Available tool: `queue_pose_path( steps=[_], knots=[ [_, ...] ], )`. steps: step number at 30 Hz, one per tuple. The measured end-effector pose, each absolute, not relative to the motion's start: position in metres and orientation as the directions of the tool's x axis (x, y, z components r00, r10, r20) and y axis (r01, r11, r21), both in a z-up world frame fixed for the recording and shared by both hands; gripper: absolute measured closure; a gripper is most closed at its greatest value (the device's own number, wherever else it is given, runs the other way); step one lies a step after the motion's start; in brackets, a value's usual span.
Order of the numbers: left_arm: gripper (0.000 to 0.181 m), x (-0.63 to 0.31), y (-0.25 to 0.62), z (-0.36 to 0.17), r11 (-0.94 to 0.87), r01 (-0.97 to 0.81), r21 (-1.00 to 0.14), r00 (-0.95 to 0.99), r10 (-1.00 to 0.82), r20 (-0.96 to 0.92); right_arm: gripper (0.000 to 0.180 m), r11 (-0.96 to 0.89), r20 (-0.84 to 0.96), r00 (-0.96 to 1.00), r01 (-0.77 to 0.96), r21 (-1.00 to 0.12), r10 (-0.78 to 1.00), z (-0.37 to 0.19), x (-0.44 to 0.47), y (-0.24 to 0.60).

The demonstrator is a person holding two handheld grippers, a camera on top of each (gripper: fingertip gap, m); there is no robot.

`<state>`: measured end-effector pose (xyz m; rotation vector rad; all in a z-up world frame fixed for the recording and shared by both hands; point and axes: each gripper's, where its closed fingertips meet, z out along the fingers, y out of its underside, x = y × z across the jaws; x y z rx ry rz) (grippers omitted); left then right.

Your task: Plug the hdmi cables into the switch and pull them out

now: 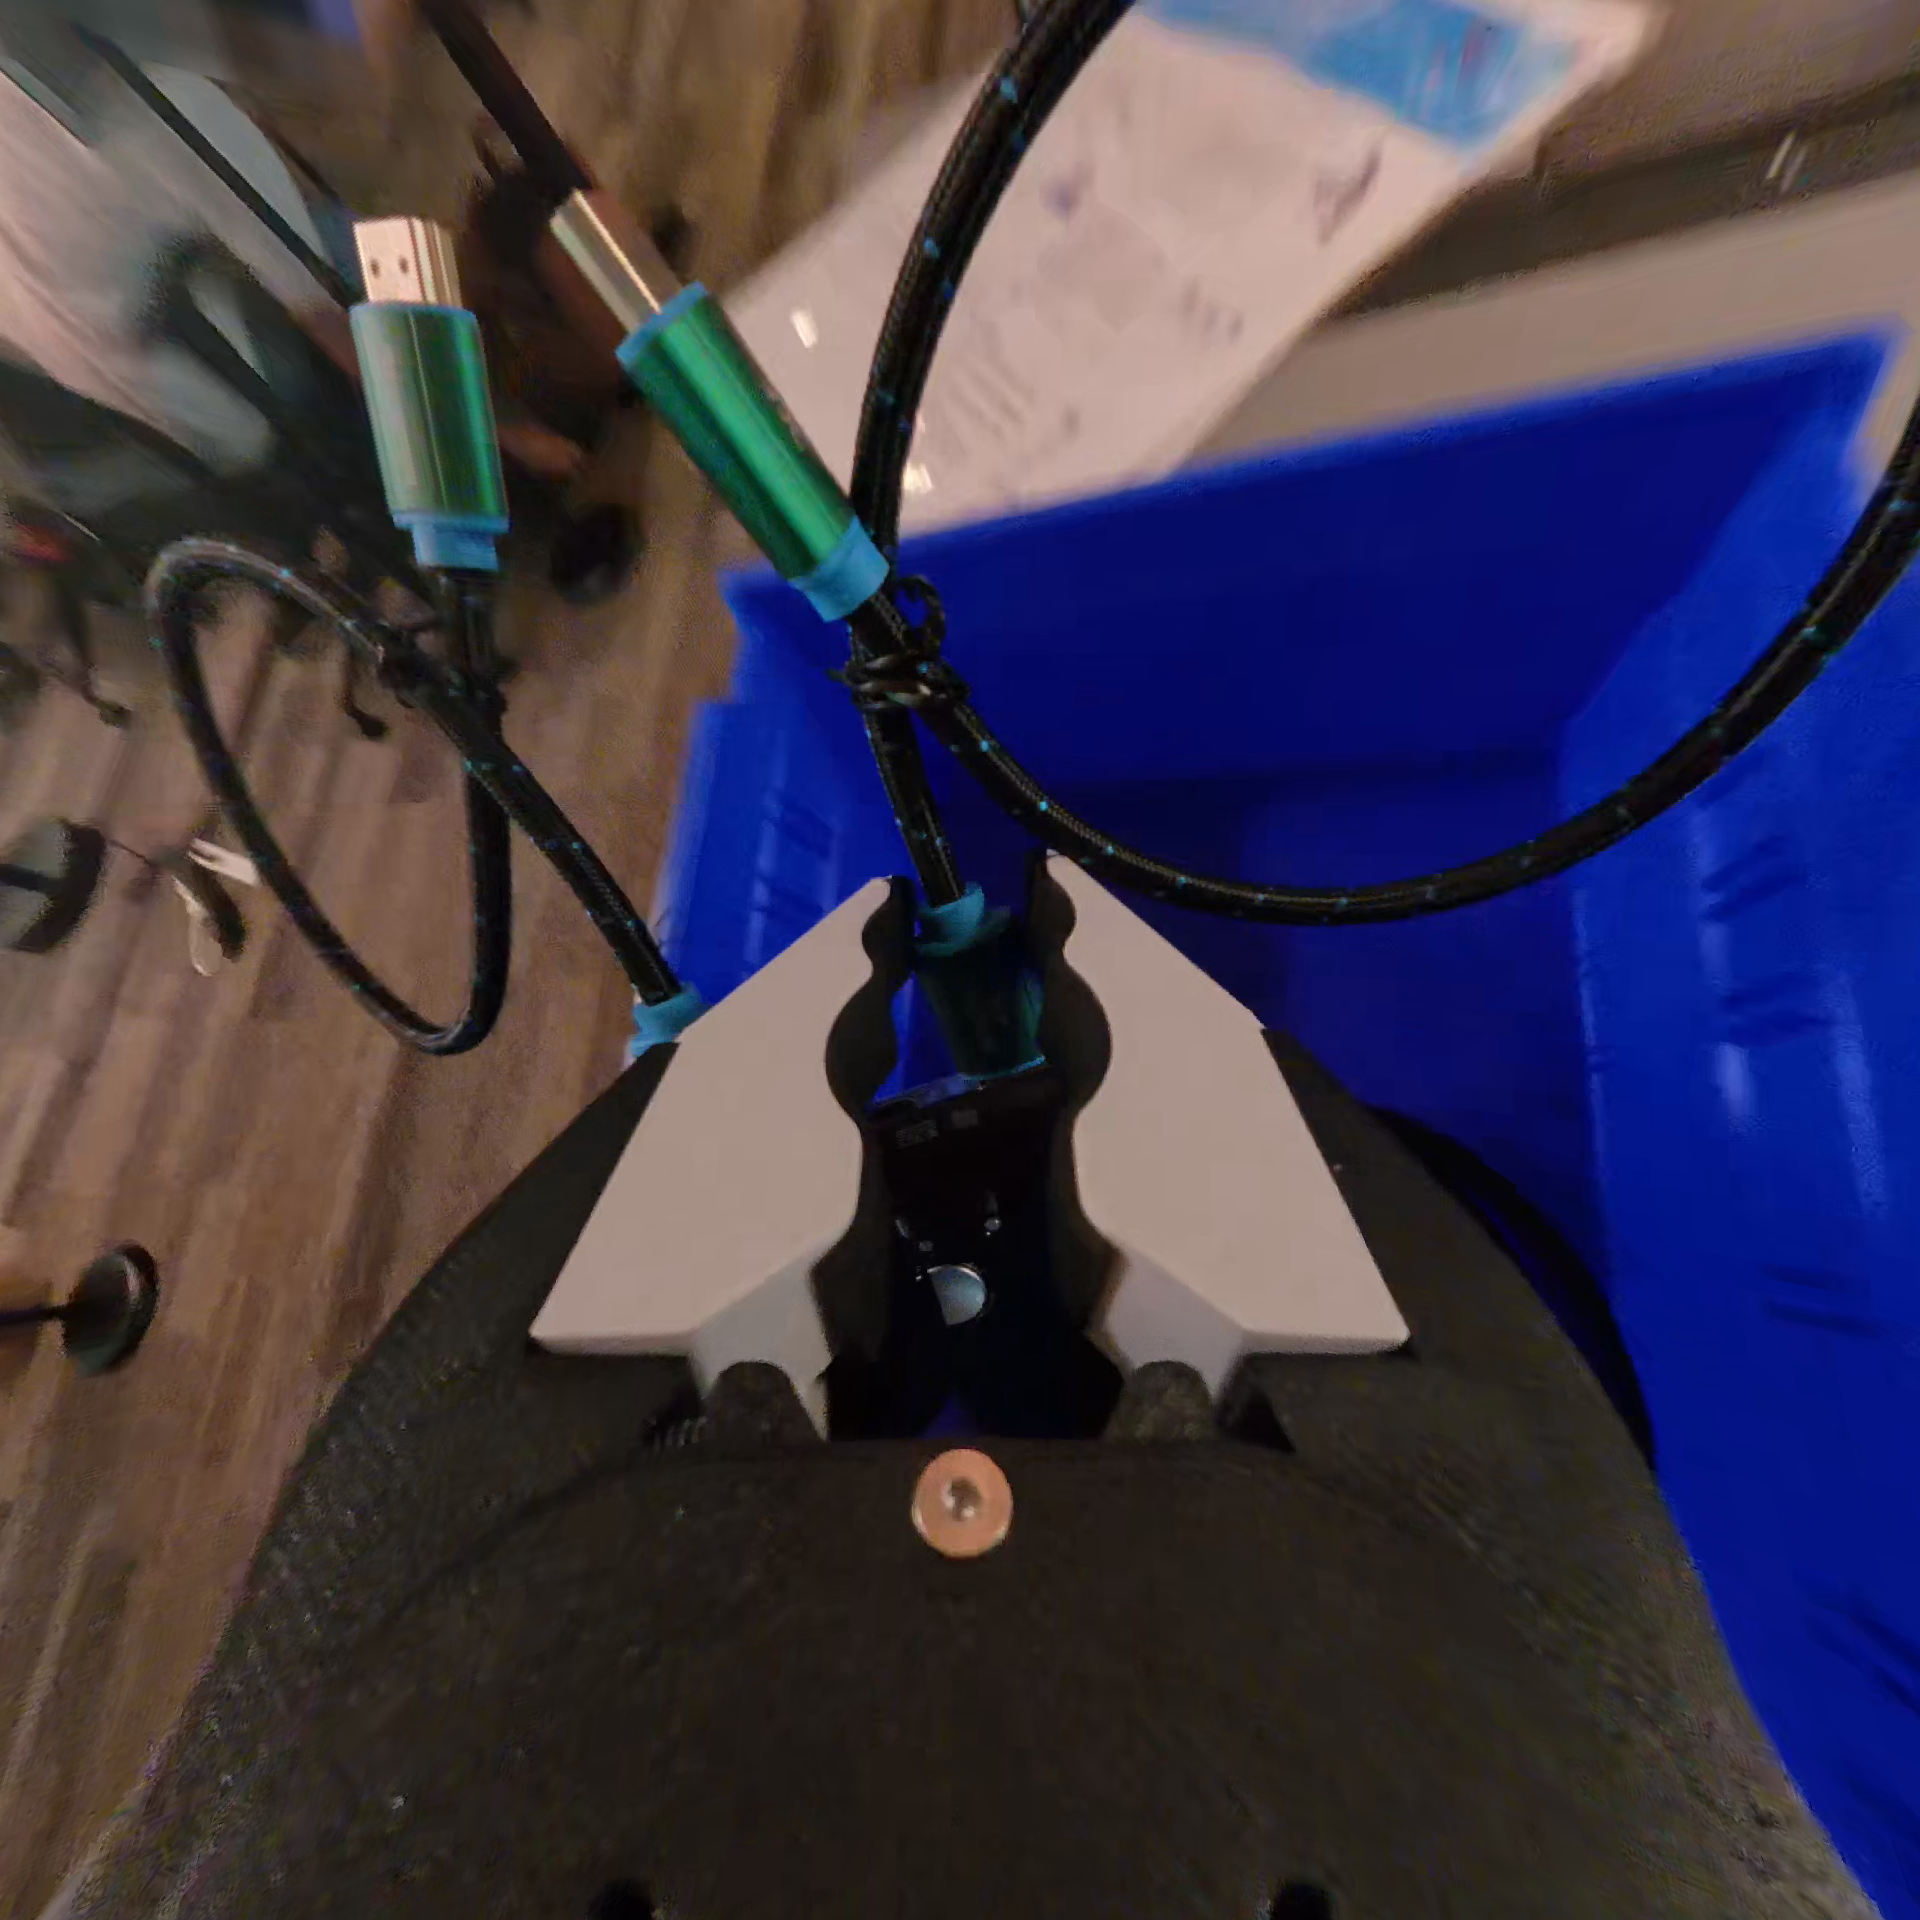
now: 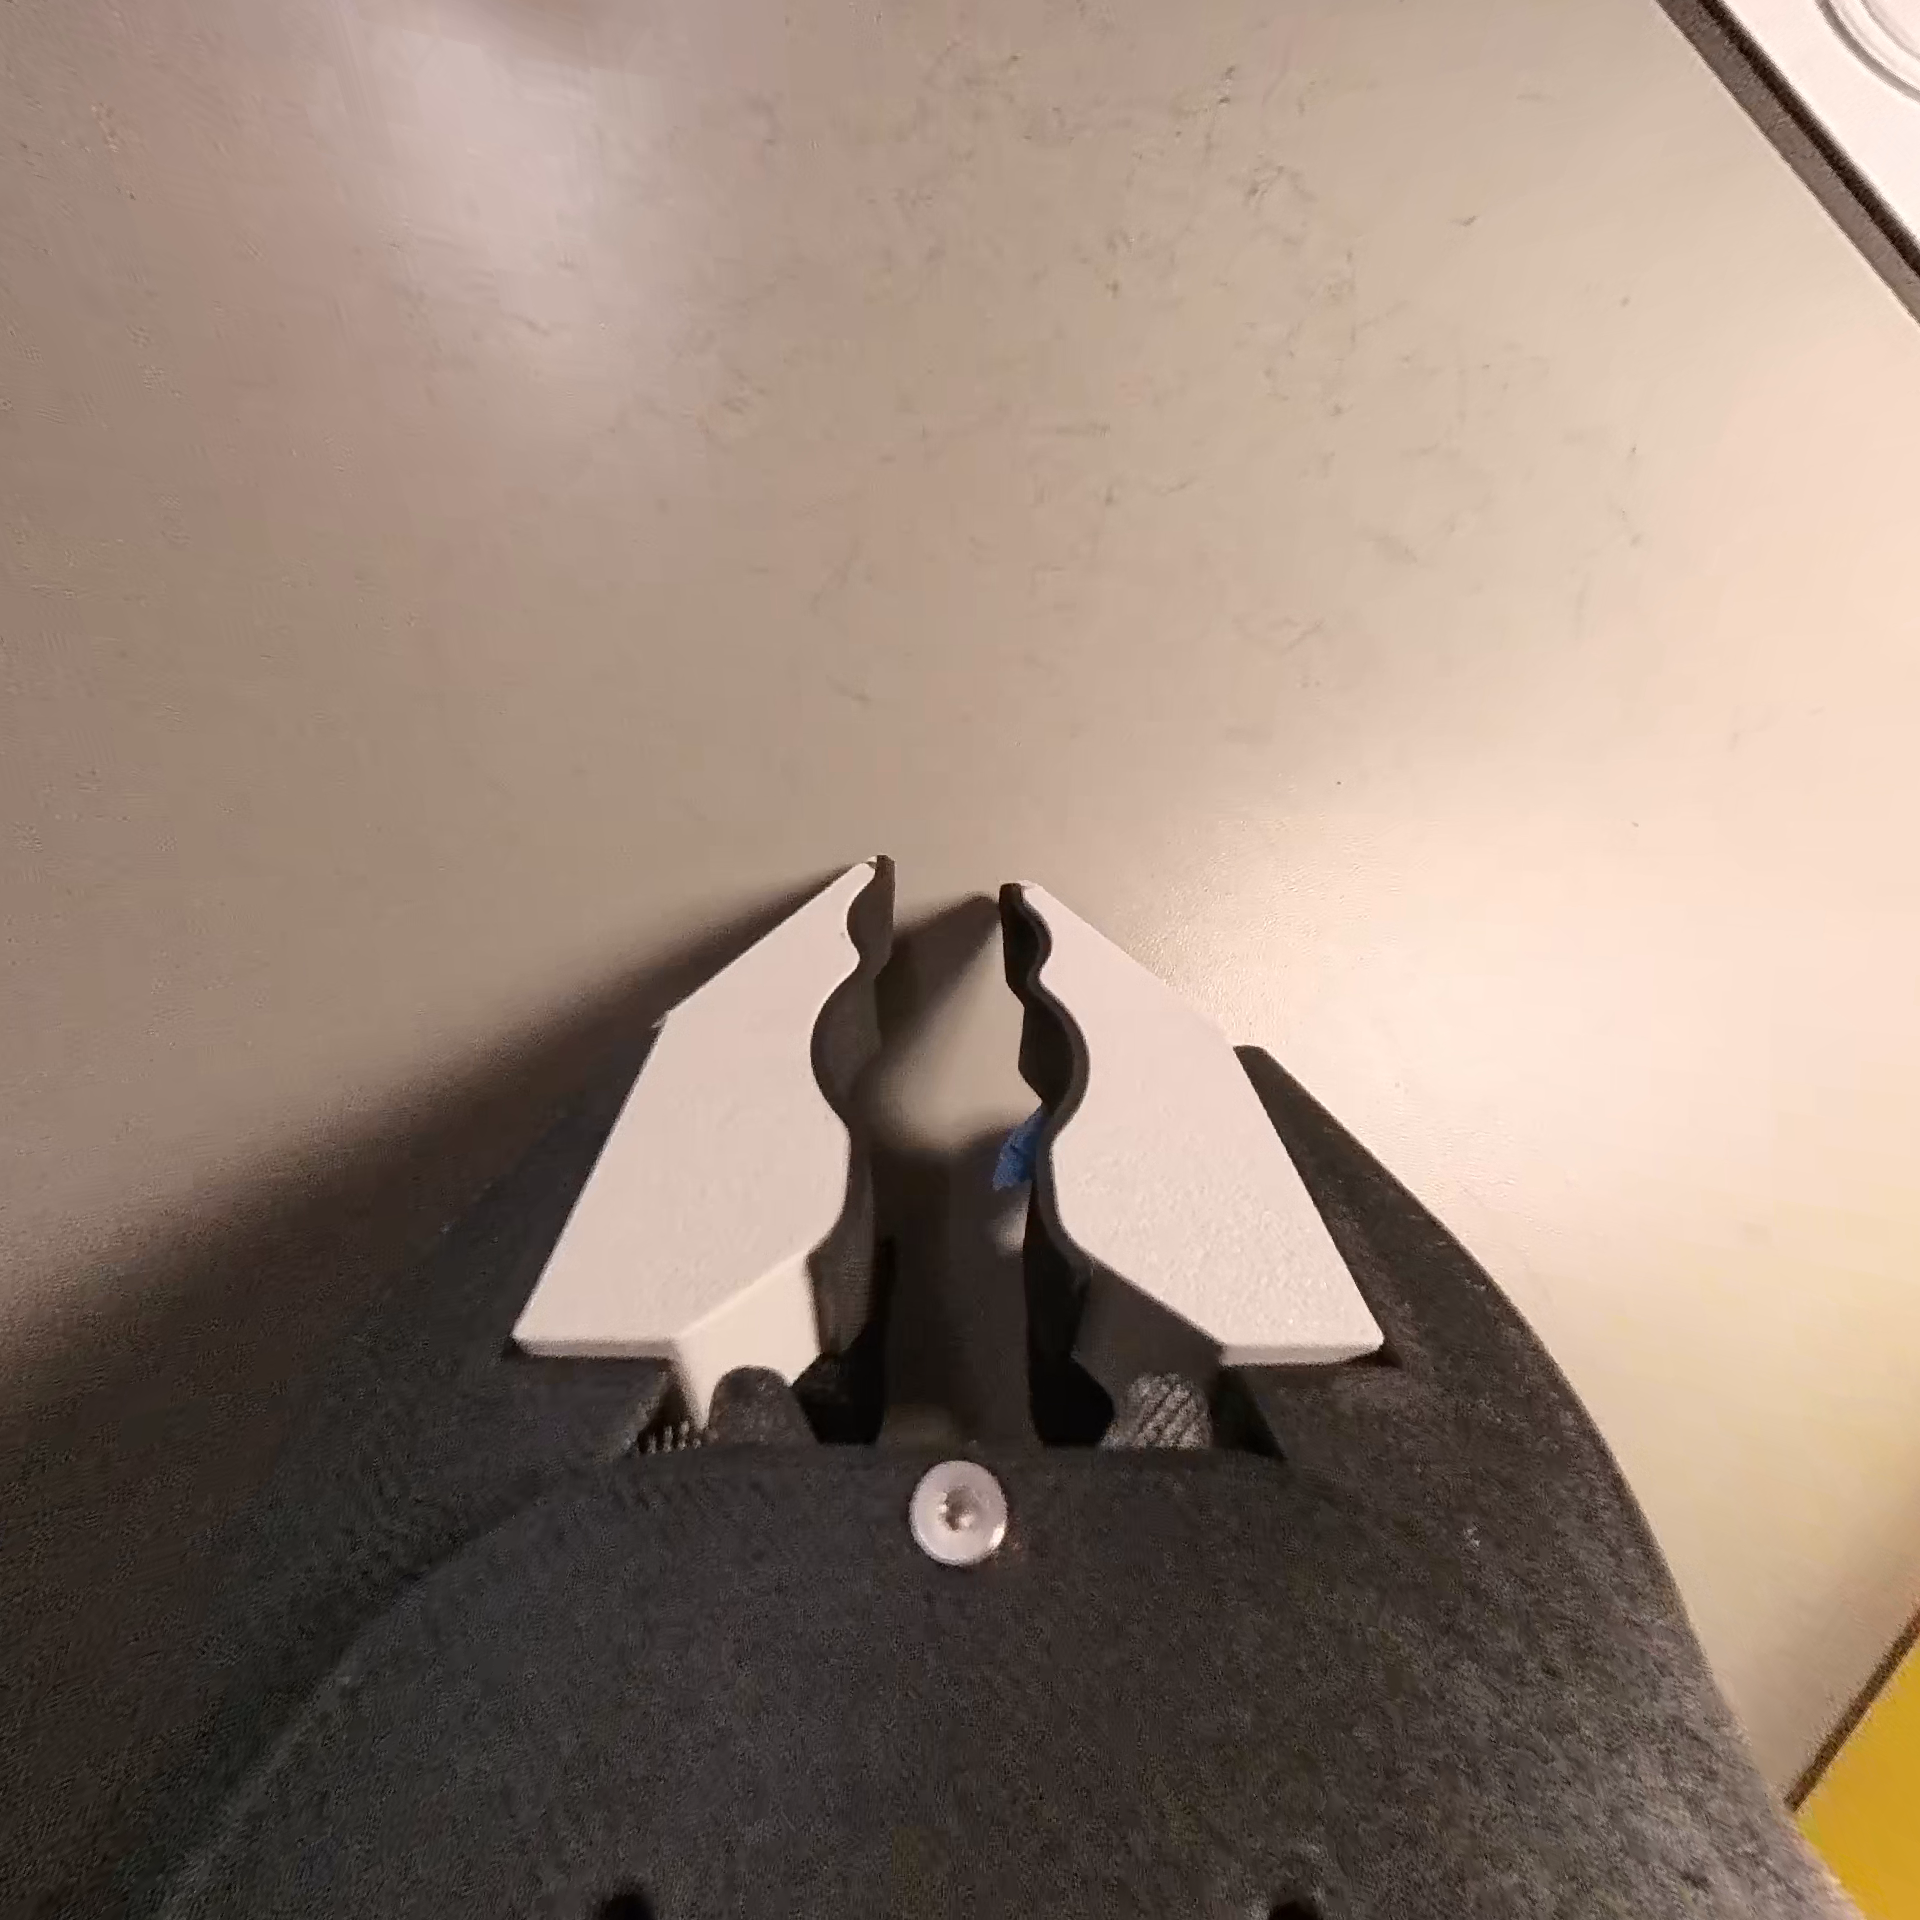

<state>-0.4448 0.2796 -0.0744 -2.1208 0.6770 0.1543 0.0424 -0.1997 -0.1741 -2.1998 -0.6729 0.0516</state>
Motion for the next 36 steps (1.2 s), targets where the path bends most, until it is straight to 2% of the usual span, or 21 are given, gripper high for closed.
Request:
queue_pose_path(
  steps=[4, 6, 11, 15, 19, 22, 25, 31, 36],
  knots=[
    [0.158, -0.436, 0.248, 0.038, -0.227, -0.515, -0.826, 0.843, -0.307, -0.441, 0.156, -0.529, 0.168, 0.856, 0.444, -0.723, 0.489, -0.174, 0.041, -0.199],
    [0.158, -0.422, 0.224, 0.102, -0.077, -0.529, -0.845, 0.828, -0.265, -0.494, 0.156, -0.527, 0.162, 0.852, 0.445, -0.724, 0.497, -0.174, 0.040, -0.197],
    [0.160, -0.359, 0.157, 0.231, 0.256, -0.552, -0.794, 0.760, -0.237, -0.605, 0.156, -0.505, 0.172, 0.831, 0.471, -0.723, 0.530, -0.174, 0.031, -0.193],
    [0.159, -0.300, 0.112, 0.279, 0.404, -0.506, -0.762, 0.701, -0.322, -0.636, 0.156, -0.496, 0.174, 0.821, 0.481, -0.723, 0.543, -0.174, 0.028, -0.192],
    [0.160, -0.233, 0.092, 0.252, 0.354, -0.467, -0.810, 0.565, -0.585, -0.582, 0.156, -0.489, 0.177, 0.817, 0.485, -0.725, 0.548, -0.174, 0.027, -0.193],
    [0.160, -0.179, 0.077, 0.191, 0.229, -0.471, -0.852, 0.371, -0.825, -0.427, 0.156, -0.480, 0.184, 0.810, 0.494, -0.725, 0.557, -0.173, 0.026, -0.195],
    [0.159, -0.130, 0.059, 0.120, 0.107, -0.505, -0.857, 0.166, -0.962, -0.218, 0.156, -0.469, 0.191, 0.799, 0.508, -0.722, 0.571, -0.171, 0.024, -0.198],
    [0.159, -0.053, 0.027, 0.016, -0.074, -0.545, -0.835, -0.073, -0.988, 0.135, 0.157, -0.385, 0.213, 0.785, 0.496, -0.778, 0.582, -0.156, 0.012, -0.186],
    [0.159, -0.005, -0.002, -0.044, -0.125, -0.594, -0.795, -0.156, -0.951, 0.266, 0.157, -0.339, 0.228, 0.814, 0.454, -0.824, 0.535, -0.136, 0.015, -0.165]
  ],
)
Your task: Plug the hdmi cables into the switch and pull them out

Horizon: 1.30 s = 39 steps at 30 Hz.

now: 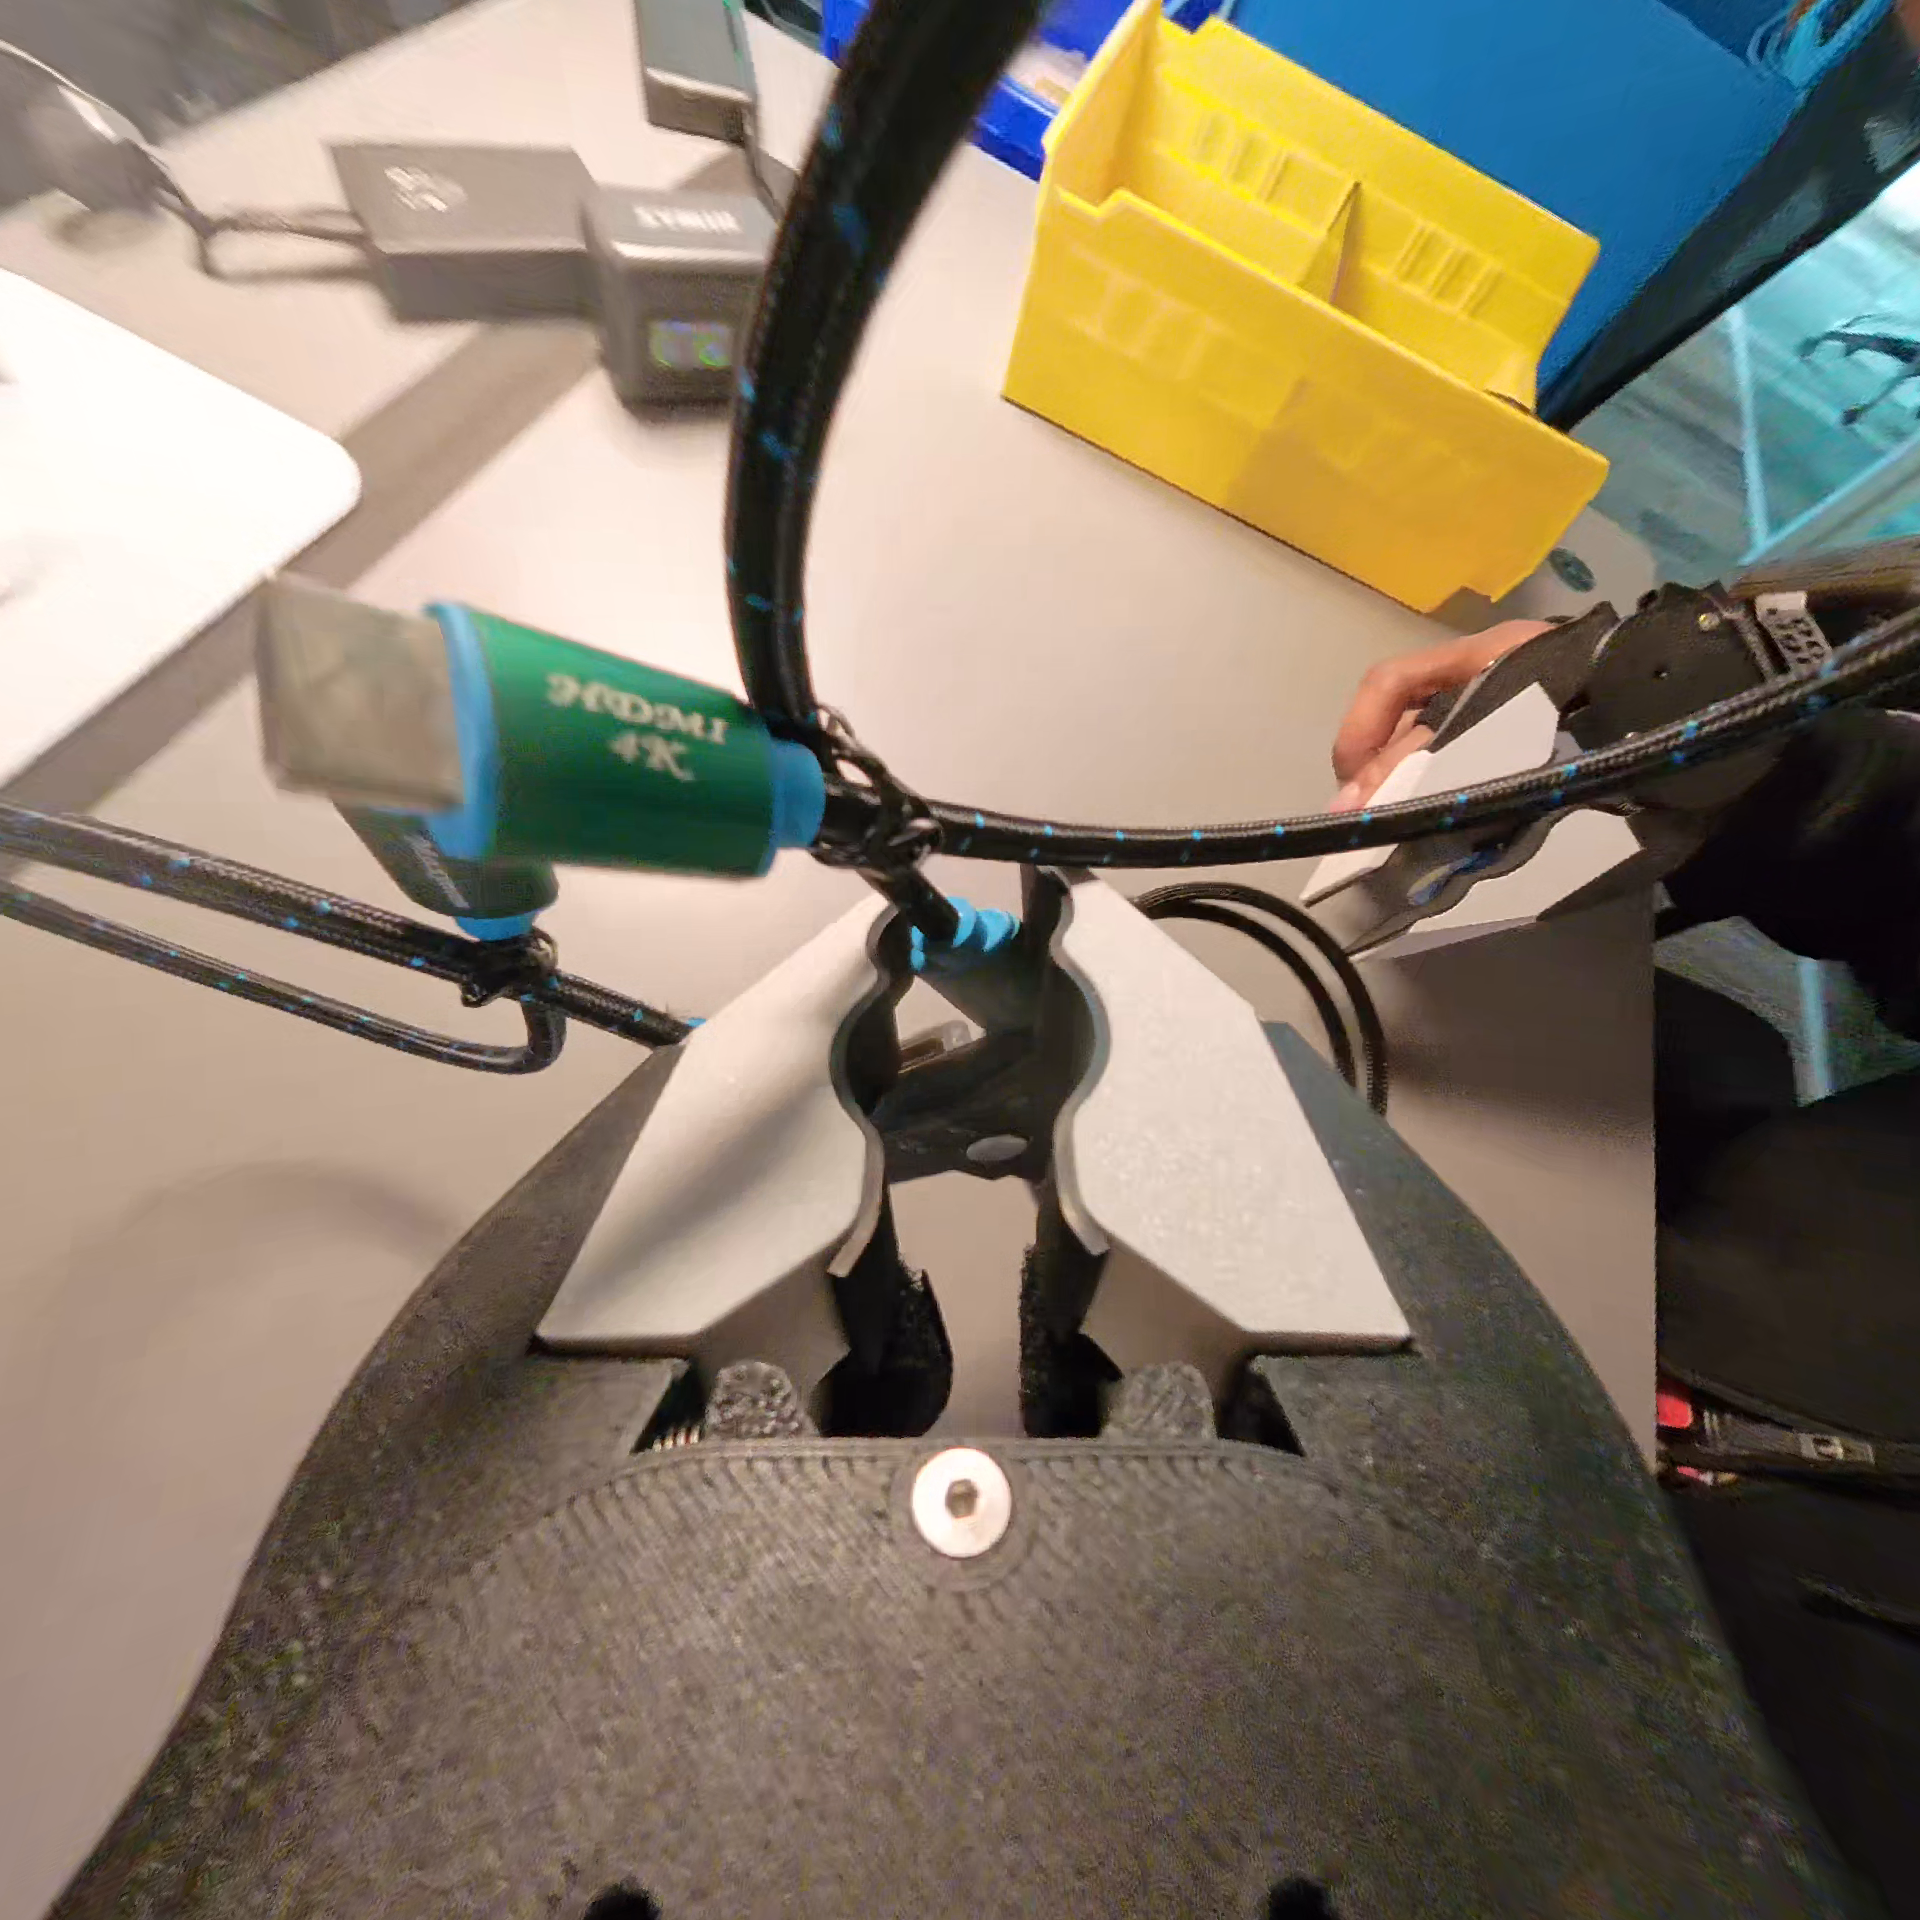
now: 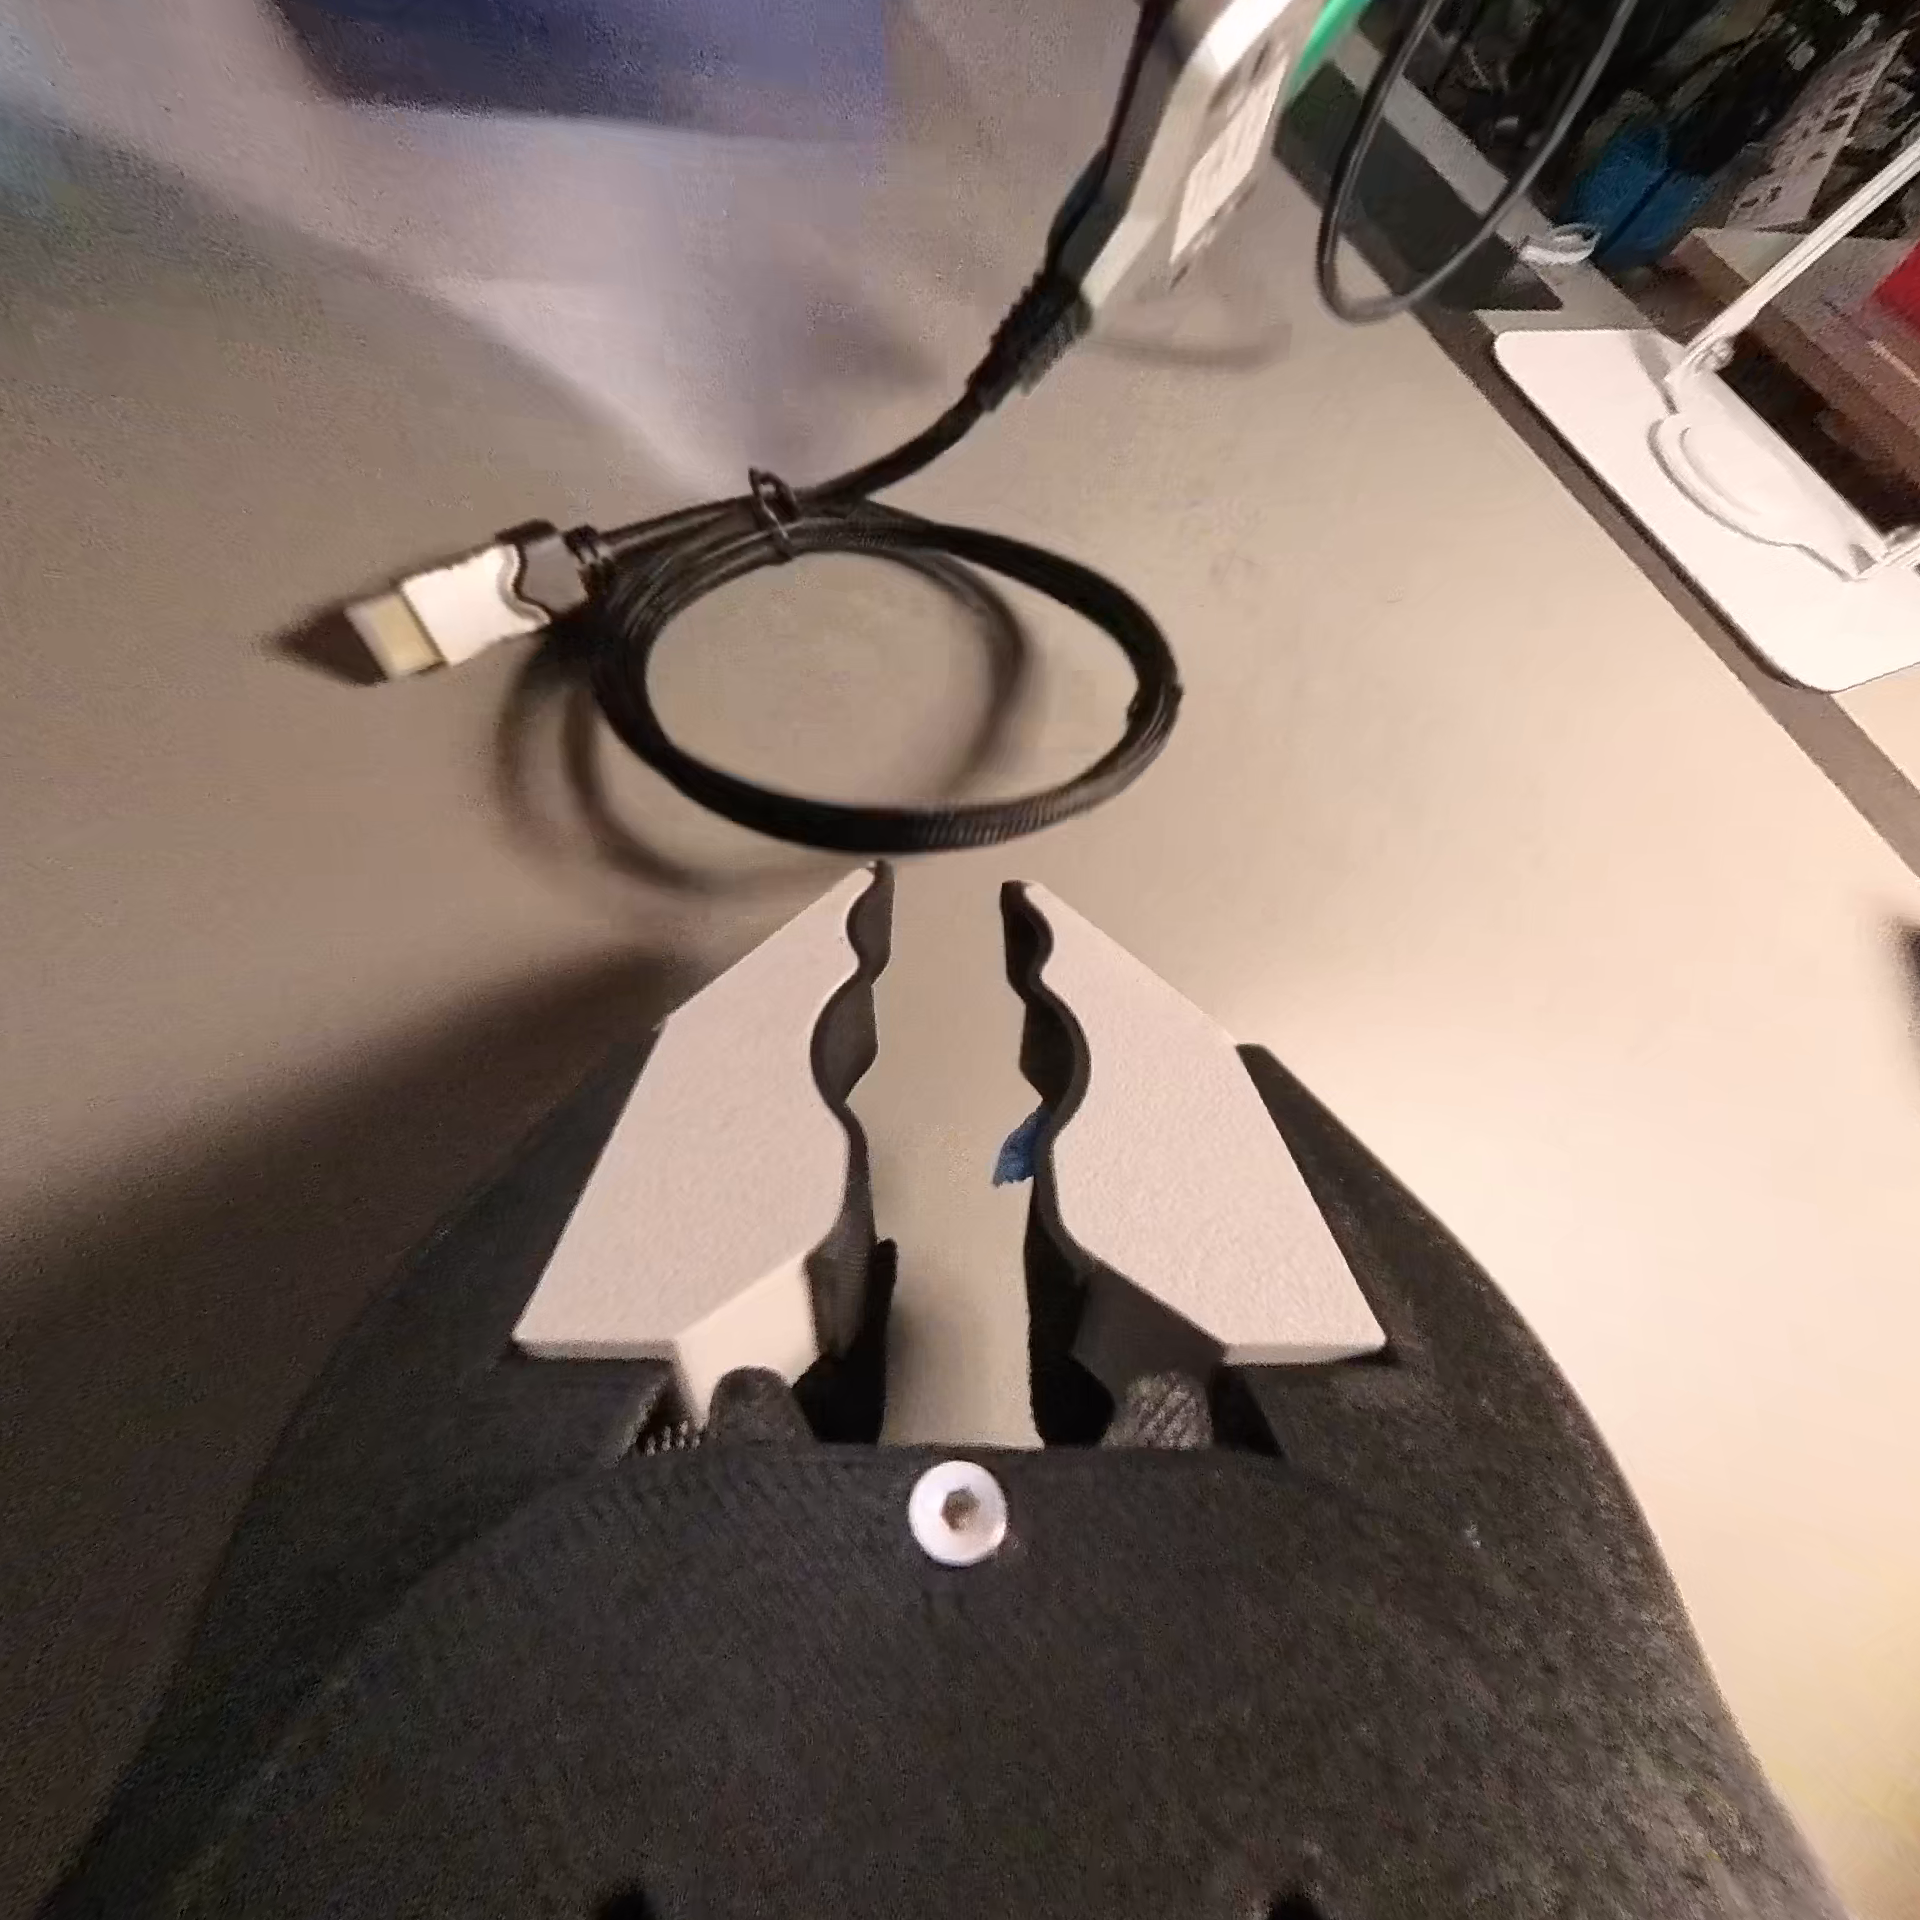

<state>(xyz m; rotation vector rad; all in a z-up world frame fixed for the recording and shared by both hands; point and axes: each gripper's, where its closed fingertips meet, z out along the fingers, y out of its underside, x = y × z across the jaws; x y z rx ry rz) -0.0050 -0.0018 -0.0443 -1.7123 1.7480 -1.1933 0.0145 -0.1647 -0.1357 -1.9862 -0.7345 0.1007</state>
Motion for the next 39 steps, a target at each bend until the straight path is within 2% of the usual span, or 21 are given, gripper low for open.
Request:
queue_pose_path(
  steps=[6, 12, 16, 20, 22, 27, 29, 33, 36, 39],
  knots=[
    [0.158, 0.034, -0.026, -0.083, -0.173, -0.612, -0.772, -0.199, -0.911, 0.361, 0.149, -0.285, 0.268, 0.786, 0.484, -0.827, 0.558, -0.129, 0.010, -0.148],
    [0.158, 0.054, -0.048, -0.119, -0.116, -0.668, -0.735, -0.221, -0.913, 0.344, 0.141, -0.142, 0.452, 0.687, 0.624, -0.769, 0.569, -0.117, -0.002, -0.124],
    [0.162, 0.056, -0.057, -0.133, -0.059, -0.669, -0.741, -0.244, -0.924, 0.294, 0.143, -0.130, 0.454, 0.630, 0.662, -0.738, 0.630, -0.122, -0.017, -0.123],
    [0.136, 0.046, -0.053, -0.117, -0.143, -0.591, -0.794, -0.262, -0.897, 0.357, 0.149, -0.149, 0.375, 0.626, 0.622, -0.769, 0.684, -0.117, -0.029, -0.133],
    [0.126, 0.039, -0.040, -0.108, -0.199, -0.524, -0.828, -0.244, -0.897, 0.369, 0.150, -0.119, 0.399, 0.619, 0.627, -0.770, 0.676, -0.106, -0.032, -0.134],
    [0.097, 0.015, 0.004, -0.121, -0.330, -0.424, -0.844, -0.121, -0.903, 0.413, 0.146, -0.118, 0.570, 0.510, 0.803, -0.585, 0.644, -0.106, 0.007, -0.107],
    [0.086, 0.007, 0.007, -0.124, -0.415, -0.428, -0.803, -0.118, -0.855, 0.505, 0.131, -0.142, 0.523, 0.460, 0.832, -0.537, 0.718, -0.121, 0.017, -0.098],
    [0.088, 0.002, 0.011, -0.121, -0.480, -0.409, -0.776, -0.117, -0.816, 0.566, 0.109, -0.173, 0.487, 0.390, 0.885, -0.431, 0.782, -0.142, 0.040, -0.070],
    [0.089, 0.003, 0.009, -0.124, -0.487, -0.434, -0.758, -0.122, -0.802, 0.585, 0.106, -0.204, 0.411, 0.376, 0.892, -0.404, 0.830, -0.159, 0.044, -0.057],
    [0.094, 0.002, 0.008, -0.124, -0.500, -0.444, -0.743, -0.136, -0.782, 0.608, 0.112, -0.266, 0.236, 0.415, 0.836, -0.480, 0.879, -0.170, 0.028, -0.058]
  ],
)
